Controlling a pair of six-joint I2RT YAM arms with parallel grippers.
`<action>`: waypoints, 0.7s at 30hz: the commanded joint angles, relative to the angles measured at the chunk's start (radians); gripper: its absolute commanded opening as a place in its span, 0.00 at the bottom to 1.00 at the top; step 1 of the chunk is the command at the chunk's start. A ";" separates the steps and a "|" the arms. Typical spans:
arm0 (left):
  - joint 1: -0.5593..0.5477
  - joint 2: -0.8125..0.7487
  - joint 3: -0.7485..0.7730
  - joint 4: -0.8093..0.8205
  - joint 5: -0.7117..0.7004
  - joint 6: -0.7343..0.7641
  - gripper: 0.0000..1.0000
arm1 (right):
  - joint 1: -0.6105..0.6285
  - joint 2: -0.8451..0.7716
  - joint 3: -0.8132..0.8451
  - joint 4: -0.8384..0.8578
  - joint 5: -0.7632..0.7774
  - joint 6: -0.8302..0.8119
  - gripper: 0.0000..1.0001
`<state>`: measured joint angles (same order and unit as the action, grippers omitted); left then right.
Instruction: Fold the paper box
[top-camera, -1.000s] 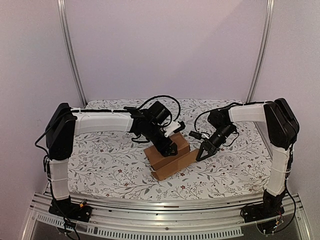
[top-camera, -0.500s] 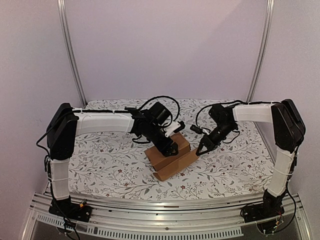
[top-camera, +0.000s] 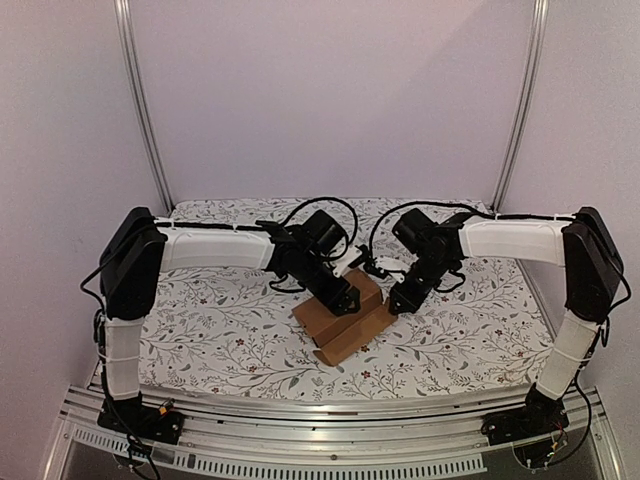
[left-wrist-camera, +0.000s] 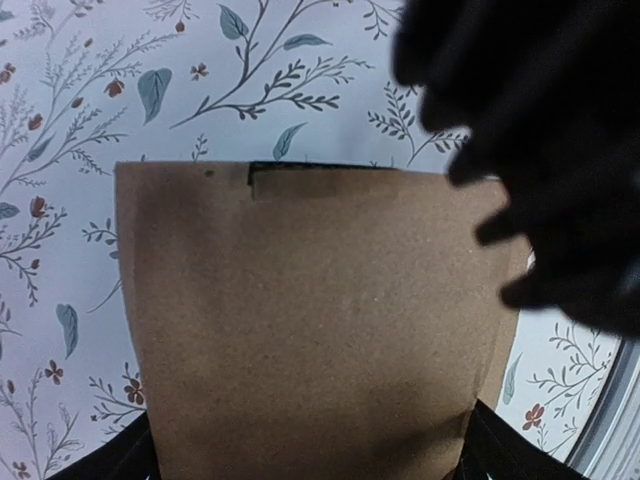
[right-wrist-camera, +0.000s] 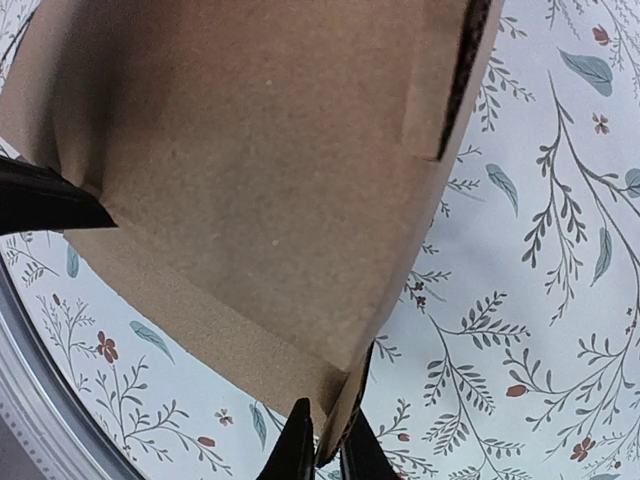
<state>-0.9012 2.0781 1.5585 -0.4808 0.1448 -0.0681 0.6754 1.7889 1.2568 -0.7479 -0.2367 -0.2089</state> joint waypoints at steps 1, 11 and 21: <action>0.003 0.046 -0.003 0.071 -0.008 -0.055 0.80 | 0.041 -0.038 -0.016 0.029 0.004 -0.049 0.08; 0.001 0.050 -0.051 0.134 -0.011 -0.045 0.80 | -0.010 -0.072 -0.063 0.048 -0.262 -0.054 0.21; -0.001 0.037 -0.087 0.147 -0.018 0.001 0.79 | -0.254 -0.039 -0.073 0.032 -0.485 -0.005 0.26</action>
<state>-0.9031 2.0945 1.5211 -0.3843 0.1371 -0.0887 0.5201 1.7386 1.1965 -0.7204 -0.5884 -0.2436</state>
